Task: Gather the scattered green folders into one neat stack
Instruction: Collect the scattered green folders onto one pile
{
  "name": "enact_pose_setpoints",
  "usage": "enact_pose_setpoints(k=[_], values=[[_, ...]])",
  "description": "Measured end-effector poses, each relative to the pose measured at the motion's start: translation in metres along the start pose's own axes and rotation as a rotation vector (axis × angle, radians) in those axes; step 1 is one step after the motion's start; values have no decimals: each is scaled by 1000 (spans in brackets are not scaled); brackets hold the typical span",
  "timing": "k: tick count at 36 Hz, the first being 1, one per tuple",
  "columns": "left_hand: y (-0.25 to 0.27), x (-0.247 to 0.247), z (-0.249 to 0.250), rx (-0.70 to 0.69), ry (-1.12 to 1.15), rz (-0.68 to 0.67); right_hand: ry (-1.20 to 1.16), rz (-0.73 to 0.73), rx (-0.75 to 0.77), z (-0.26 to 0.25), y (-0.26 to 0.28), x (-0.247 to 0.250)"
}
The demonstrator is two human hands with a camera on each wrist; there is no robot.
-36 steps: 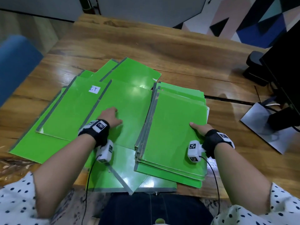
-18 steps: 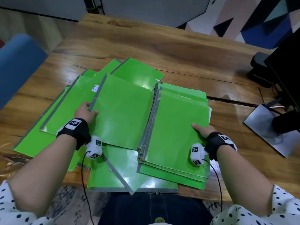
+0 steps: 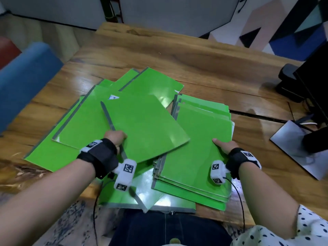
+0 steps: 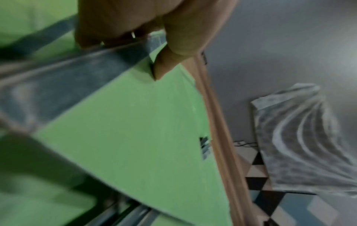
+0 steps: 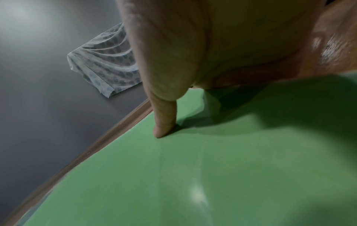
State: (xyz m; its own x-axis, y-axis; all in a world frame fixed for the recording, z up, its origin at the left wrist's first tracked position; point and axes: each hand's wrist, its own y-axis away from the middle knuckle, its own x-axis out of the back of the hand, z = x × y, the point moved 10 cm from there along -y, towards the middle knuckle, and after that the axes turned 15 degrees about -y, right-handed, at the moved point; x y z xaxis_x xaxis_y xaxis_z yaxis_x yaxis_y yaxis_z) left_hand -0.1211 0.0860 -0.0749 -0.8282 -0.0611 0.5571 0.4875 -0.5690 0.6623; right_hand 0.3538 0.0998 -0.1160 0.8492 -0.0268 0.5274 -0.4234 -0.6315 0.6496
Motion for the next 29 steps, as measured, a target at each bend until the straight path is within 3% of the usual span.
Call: enact_pose_setpoints(k=[4,14,19,21,29], values=[[7,-5,-35,77,-76,61,-15,8,5,0,-1,1],[12,-1,-43,125,10,86,-1,7,13,0,0,0],[8,4,-39,84,-109,240,11,3,16,0,-2,-1],[38,12,-14,-10,-141,310,16,5,18,1,-3,-1],[125,32,122,-672,-299,507,120,-22,-2,-8,2,-2]])
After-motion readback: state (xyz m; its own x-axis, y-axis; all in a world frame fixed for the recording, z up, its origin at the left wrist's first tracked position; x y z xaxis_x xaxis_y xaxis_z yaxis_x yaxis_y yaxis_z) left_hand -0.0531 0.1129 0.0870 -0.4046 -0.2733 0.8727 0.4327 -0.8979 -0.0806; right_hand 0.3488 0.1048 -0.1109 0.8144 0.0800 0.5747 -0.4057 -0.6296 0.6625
